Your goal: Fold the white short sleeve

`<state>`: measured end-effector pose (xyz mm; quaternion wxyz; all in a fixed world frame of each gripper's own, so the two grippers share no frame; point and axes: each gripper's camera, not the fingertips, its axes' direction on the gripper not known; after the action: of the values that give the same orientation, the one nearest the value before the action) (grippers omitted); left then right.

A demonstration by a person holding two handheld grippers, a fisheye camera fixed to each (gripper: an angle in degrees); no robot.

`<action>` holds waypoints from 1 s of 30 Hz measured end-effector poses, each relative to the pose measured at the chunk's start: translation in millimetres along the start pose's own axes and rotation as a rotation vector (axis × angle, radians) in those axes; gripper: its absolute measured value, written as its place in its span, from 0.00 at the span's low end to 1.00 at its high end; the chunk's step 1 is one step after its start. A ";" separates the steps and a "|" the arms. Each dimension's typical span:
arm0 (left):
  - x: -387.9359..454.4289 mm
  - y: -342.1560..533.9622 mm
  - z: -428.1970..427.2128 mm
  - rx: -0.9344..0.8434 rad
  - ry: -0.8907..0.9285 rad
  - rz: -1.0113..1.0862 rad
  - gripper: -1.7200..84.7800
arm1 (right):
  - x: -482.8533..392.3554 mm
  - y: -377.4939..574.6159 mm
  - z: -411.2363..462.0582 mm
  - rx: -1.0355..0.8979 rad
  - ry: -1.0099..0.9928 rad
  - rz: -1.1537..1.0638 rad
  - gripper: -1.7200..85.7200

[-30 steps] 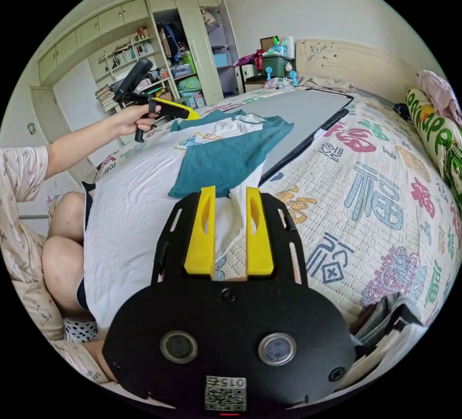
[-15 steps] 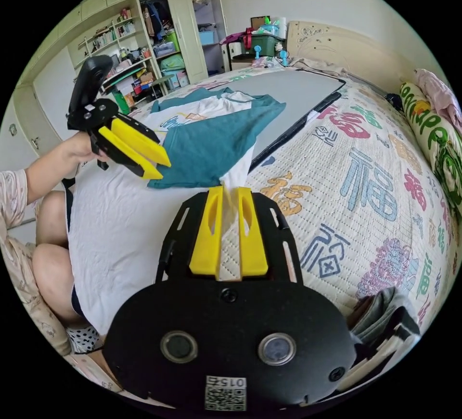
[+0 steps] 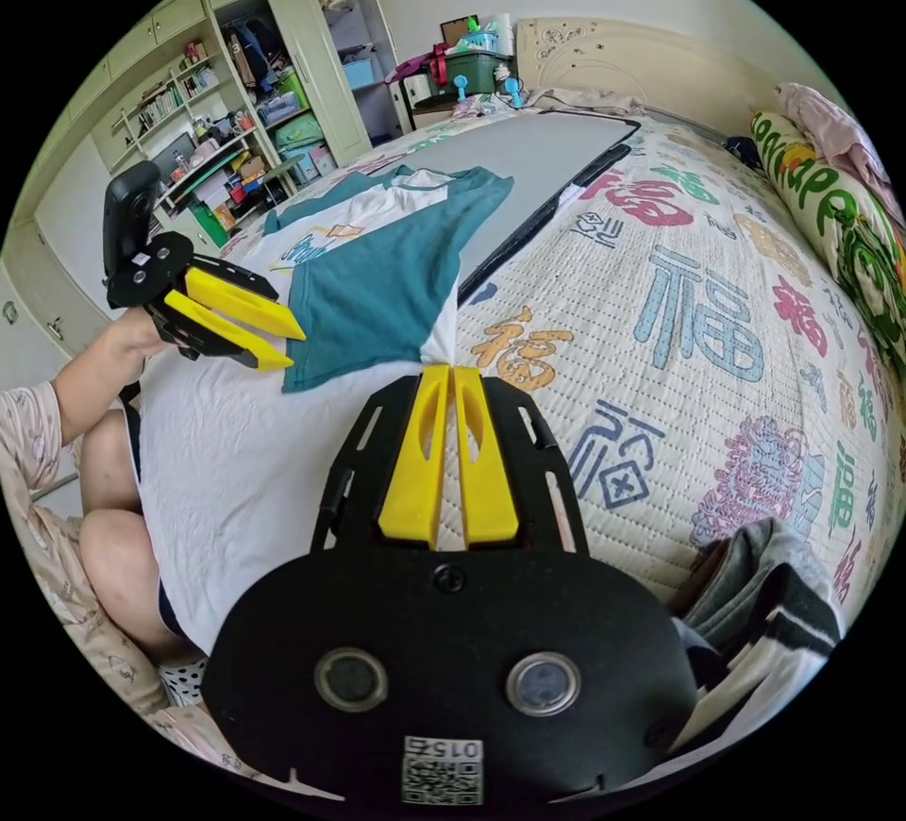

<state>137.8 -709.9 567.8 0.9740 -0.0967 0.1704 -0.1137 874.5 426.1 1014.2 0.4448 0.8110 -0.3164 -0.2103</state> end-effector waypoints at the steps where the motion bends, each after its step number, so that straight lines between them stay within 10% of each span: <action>1: 8.2 -1.1 -1.7 0.018 -0.009 0.022 0.10 | 0.3 -0.5 0.9 0.000 -0.001 0.001 0.01; 21: 76.3 -9.5 36.2 0.009 -0.011 0.102 0.08 | 18.6 -3.5 34.5 -0.053 0.026 0.002 0.02; 30: -11.2 52.5 -25.8 0.205 -0.111 -0.235 0.10 | -6.9 5.4 -2.1 0.032 0.045 -0.164 0.11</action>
<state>128.3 -660.8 535.5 0.9667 -0.0220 0.0913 -0.2380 869.2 430.0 1020.3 0.4201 0.8457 -0.2422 -0.2226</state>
